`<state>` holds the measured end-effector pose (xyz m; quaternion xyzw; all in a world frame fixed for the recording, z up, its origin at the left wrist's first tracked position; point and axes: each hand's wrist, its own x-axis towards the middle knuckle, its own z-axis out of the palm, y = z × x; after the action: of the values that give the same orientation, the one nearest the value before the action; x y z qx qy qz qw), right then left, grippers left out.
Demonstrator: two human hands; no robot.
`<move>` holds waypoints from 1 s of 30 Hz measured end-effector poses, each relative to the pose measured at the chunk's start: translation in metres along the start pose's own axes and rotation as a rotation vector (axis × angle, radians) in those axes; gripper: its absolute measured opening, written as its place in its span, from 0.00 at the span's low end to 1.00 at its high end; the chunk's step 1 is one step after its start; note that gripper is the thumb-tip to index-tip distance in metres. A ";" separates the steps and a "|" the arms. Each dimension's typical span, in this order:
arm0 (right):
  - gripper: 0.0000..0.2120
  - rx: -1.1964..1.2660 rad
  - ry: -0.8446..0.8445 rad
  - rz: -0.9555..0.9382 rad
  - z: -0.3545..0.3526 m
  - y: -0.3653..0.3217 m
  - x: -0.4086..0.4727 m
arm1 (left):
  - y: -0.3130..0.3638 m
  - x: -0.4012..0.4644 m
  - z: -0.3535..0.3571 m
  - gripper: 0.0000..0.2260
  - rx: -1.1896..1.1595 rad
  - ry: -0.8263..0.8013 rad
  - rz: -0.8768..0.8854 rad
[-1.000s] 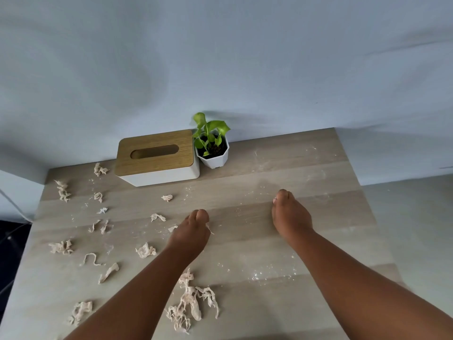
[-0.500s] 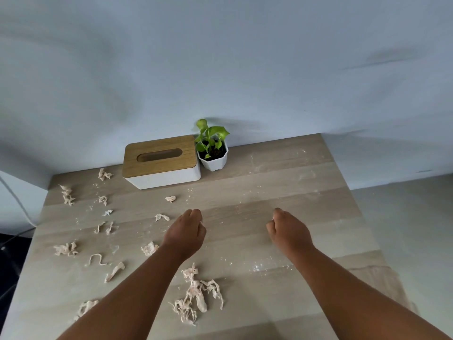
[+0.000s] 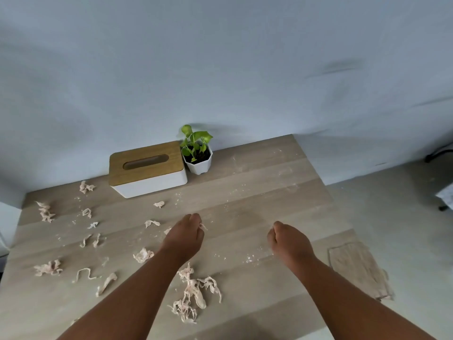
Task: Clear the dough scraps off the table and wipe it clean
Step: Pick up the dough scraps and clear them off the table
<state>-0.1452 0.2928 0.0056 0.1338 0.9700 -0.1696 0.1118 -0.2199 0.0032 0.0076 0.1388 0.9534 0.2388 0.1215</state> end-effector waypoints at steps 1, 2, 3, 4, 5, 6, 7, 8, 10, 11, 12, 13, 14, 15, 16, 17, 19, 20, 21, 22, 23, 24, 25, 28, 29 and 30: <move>0.10 0.006 0.011 0.023 0.000 0.003 -0.005 | 0.004 0.000 0.001 0.03 -0.006 -0.008 0.019; 0.10 0.019 0.023 0.048 0.001 0.006 -0.011 | 0.008 0.001 0.002 0.03 -0.011 -0.018 0.048; 0.10 0.042 0.034 0.075 0.001 0.009 -0.016 | 0.012 0.001 0.003 0.03 -0.015 -0.029 0.084; 0.10 0.073 0.044 0.098 0.001 0.012 -0.022 | 0.017 0.002 0.004 0.04 -0.016 -0.041 0.119; 0.10 0.104 0.051 0.114 0.002 0.015 -0.027 | 0.022 0.002 0.006 0.04 -0.020 -0.048 0.146; 0.10 0.129 0.059 0.130 0.002 0.019 -0.034 | 0.027 0.002 0.007 0.04 -0.030 -0.051 0.168; 0.10 0.150 0.067 0.151 0.002 0.022 -0.039 | 0.033 0.003 0.009 0.05 -0.044 -0.055 0.183; 0.10 0.166 0.078 0.181 0.002 0.025 -0.046 | 0.038 0.003 0.011 0.05 -0.059 -0.061 0.195; 0.09 0.193 0.098 0.249 0.001 0.030 -0.056 | 0.049 0.004 0.016 0.06 -0.087 -0.066 0.202; 0.09 0.218 0.105 0.283 -0.001 0.034 -0.061 | 0.055 0.003 0.019 0.06 -0.102 -0.067 0.203; 0.09 0.256 0.115 0.313 -0.002 0.037 -0.065 | 0.061 0.003 0.022 0.06 -0.119 -0.069 0.197; 0.10 0.298 0.130 0.340 -0.004 0.041 -0.069 | 0.066 0.003 0.025 0.06 -0.137 -0.073 0.186; 0.10 0.342 0.147 0.364 -0.006 0.044 -0.074 | 0.072 0.003 0.028 0.06 -0.152 -0.078 0.173; 0.11 0.395 0.165 0.389 -0.007 0.046 -0.077 | 0.076 0.003 0.031 0.06 -0.164 -0.083 0.160; 0.12 0.461 0.193 0.419 -0.009 0.049 -0.081 | 0.082 0.003 0.035 0.06 -0.174 -0.088 0.155; 0.12 0.536 0.222 0.454 -0.010 0.052 -0.085 | 0.088 0.003 0.038 0.06 -0.187 -0.094 0.154; 0.12 0.688 0.273 0.530 -0.011 0.060 -0.090 | 0.100 0.002 0.046 0.07 -0.222 -0.120 0.143; 0.12 0.767 0.286 0.562 -0.012 0.063 -0.092 | 0.105 0.002 0.049 0.07 -0.247 -0.139 0.129; 0.11 0.854 0.298 0.591 -0.013 0.067 -0.095 | 0.112 0.001 0.054 0.07 -0.271 -0.155 0.116; 0.11 0.944 0.309 0.617 -0.014 0.071 -0.098 | 0.118 -0.001 0.058 0.08 -0.293 -0.165 0.102; 0.11 1.021 0.319 0.641 -0.015 0.076 -0.101 | 0.125 -0.002 0.063 0.08 -0.310 -0.171 0.087; 0.11 1.077 0.333 0.659 -0.017 0.081 -0.103 | 0.133 -0.004 0.068 0.08 -0.329 -0.174 0.070; 0.11 1.111 0.346 0.670 -0.017 0.086 -0.106 | 0.139 -0.006 0.072 0.08 -0.349 -0.178 0.053; 0.10 1.161 0.371 0.690 -0.023 0.109 -0.122 | 0.168 -0.016 0.088 0.08 -0.377 -0.200 0.016; 0.11 1.162 0.366 0.704 -0.025 0.119 -0.128 | 0.179 -0.020 0.093 0.08 -0.381 -0.202 0.007; 0.11 1.172 0.358 0.716 -0.026 0.128 -0.133 | 0.188 -0.024 0.098 0.08 -0.390 -0.205 -0.002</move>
<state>0.0135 0.3890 0.0256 0.5083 0.6190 -0.5918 -0.0909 -0.1296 0.1956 0.0197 0.1352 0.8719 0.4033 0.2425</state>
